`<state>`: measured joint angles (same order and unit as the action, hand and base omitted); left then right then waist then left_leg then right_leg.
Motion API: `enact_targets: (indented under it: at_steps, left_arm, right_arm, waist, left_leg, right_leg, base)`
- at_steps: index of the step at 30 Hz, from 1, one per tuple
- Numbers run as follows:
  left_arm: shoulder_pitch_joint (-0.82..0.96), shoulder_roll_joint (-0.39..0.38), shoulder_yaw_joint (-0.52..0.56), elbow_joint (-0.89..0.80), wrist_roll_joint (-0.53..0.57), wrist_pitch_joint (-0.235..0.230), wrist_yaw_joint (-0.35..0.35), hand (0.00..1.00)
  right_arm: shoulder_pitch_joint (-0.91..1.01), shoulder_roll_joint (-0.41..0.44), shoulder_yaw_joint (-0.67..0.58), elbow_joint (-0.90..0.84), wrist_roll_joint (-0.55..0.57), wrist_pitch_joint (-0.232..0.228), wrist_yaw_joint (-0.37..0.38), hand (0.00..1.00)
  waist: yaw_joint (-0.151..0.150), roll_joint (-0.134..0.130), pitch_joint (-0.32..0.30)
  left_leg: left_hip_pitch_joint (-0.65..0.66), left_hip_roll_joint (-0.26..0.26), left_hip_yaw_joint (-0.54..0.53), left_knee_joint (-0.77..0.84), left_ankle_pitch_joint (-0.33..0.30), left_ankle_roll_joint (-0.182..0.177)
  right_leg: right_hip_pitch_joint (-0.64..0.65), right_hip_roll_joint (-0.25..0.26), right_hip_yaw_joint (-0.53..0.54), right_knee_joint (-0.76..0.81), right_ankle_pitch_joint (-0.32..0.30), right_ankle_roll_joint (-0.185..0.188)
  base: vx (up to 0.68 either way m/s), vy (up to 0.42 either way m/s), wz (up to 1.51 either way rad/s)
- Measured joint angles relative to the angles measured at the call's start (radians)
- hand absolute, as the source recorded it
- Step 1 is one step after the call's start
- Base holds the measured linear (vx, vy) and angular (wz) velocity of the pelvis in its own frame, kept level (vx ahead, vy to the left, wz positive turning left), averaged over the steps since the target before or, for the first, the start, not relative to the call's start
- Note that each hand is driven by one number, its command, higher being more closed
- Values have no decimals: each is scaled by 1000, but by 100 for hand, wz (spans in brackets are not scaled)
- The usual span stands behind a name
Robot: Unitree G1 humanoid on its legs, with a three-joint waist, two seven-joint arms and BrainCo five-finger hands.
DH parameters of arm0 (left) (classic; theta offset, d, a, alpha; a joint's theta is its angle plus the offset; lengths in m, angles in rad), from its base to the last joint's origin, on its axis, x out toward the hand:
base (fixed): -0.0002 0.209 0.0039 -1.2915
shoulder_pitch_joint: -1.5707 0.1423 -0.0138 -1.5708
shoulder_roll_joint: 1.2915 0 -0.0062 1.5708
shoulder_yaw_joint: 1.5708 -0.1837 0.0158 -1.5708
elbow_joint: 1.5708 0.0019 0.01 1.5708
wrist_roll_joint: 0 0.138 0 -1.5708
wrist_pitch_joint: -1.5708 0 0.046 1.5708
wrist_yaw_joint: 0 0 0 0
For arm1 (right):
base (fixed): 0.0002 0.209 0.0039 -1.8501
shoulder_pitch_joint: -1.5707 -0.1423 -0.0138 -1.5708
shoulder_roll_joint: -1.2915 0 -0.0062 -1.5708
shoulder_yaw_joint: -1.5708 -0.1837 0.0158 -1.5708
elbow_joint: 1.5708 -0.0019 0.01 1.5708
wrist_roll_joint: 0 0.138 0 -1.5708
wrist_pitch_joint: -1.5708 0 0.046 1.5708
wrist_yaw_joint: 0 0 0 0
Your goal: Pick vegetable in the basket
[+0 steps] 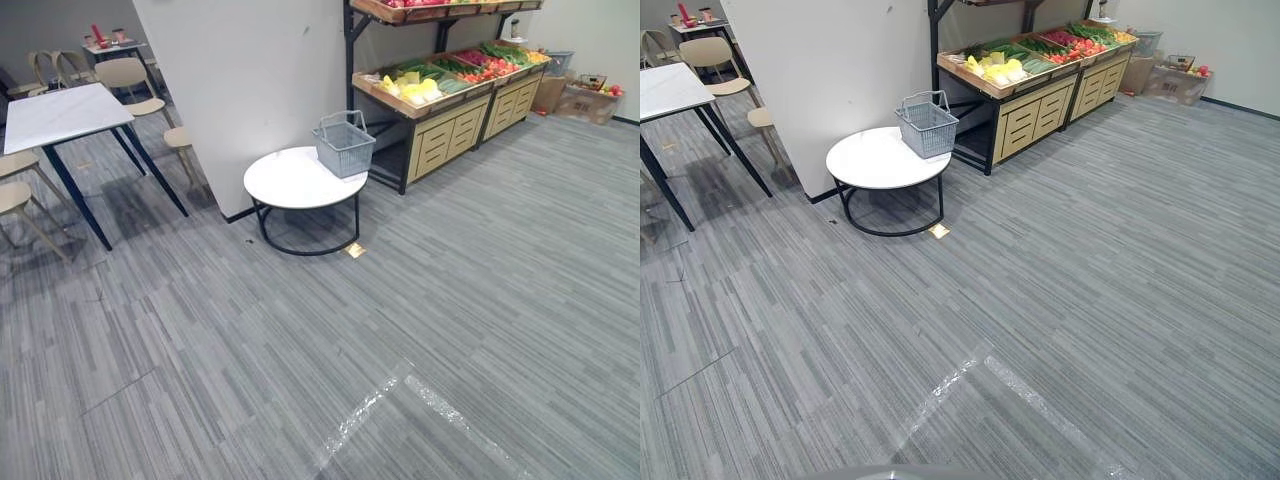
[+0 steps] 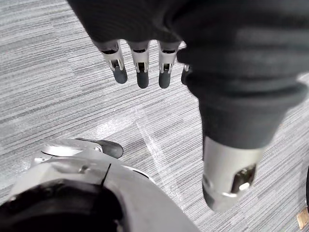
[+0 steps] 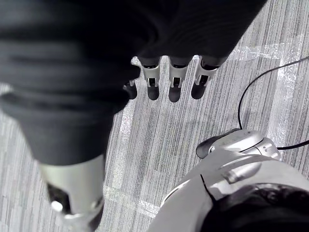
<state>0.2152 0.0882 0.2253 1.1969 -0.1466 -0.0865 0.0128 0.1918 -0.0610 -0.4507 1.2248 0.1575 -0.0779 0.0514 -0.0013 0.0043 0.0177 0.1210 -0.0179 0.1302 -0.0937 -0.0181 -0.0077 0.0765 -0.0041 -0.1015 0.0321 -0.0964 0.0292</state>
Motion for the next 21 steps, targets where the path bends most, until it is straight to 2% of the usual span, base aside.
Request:
enact_targets:
  at_steps: [10, 21]
  left_arm:
    - [-17, -2, 9, 36, -1, -20, -1, 0]
    - [-18, -3, 18, 37, 0, -19, -1, 0]
  right_arm:
    - [-30, 2, -25, 8, 0, -1, 0, 0]
    - [-34, 8, -54, 9, 21, -2, 3, 0]
  waist:
    - [4, 0, 13]
    - [4, 0, 17]
  left_leg:
    - [25, 20, 23, 0, -21, -32]
    - [27, 34, 25, 0, -23, -33]
  right_leg:
    - [39, 22, 3, -37, 2, 2]
    - [49, 37, 5, -56, 4, 6]
  base:
    - [53, -45, -5]
    - [-11, -38, -1]
